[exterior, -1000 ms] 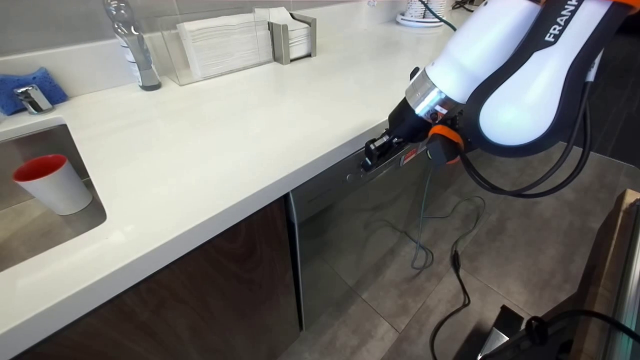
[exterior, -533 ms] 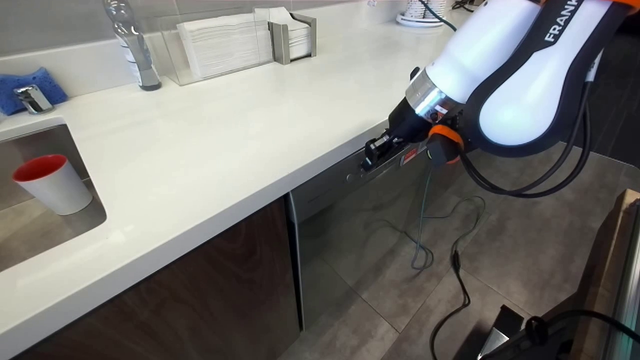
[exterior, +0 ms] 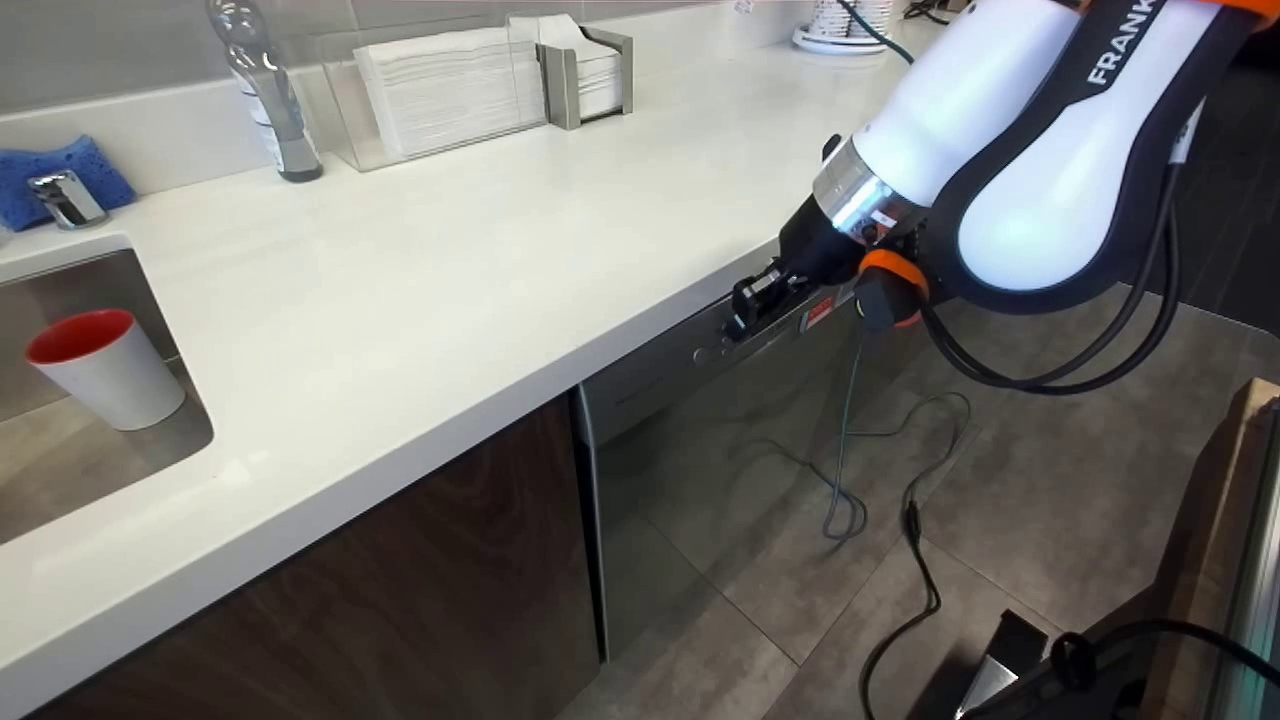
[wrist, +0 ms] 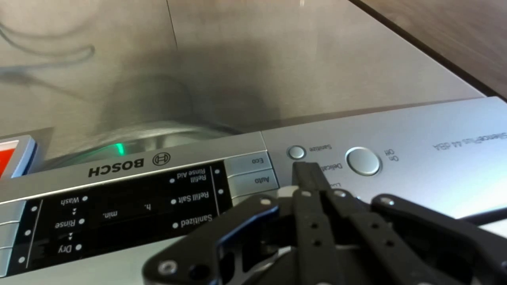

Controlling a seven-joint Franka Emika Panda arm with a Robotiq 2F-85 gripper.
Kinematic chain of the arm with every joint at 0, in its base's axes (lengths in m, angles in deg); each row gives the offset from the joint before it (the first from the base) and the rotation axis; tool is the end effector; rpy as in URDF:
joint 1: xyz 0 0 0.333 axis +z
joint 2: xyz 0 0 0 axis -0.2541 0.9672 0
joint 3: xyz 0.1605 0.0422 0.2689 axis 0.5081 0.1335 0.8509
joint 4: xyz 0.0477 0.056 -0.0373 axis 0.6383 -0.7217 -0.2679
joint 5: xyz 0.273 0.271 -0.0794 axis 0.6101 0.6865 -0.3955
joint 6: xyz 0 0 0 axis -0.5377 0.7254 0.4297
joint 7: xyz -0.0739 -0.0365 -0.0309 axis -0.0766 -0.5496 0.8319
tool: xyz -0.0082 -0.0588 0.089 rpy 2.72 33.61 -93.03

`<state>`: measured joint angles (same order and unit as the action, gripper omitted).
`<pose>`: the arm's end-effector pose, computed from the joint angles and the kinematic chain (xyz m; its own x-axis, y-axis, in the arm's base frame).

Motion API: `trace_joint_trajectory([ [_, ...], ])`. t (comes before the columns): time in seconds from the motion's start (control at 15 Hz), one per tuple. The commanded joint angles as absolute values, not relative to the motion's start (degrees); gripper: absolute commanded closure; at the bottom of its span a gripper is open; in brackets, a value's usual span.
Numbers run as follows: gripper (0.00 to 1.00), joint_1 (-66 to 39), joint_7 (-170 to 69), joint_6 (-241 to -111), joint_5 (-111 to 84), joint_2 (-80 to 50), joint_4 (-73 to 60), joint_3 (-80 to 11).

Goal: Press the button on the oven

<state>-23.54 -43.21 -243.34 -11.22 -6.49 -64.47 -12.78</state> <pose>0.4414 0.0815 0.1595 0.8967 -0.1389 0.4203 -0.0481 -0.9744 -0.2195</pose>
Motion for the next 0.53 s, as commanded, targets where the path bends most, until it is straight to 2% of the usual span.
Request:
trace_joint_trajectory([
  [0.0,1.0,-24.0,-41.6,-244.7,-13.5,-6.0,-63.9,-13.2],
  [0.47,1.0,-24.3,-41.3,-246.7,-14.1,-5.3,-63.6,-12.9],
])
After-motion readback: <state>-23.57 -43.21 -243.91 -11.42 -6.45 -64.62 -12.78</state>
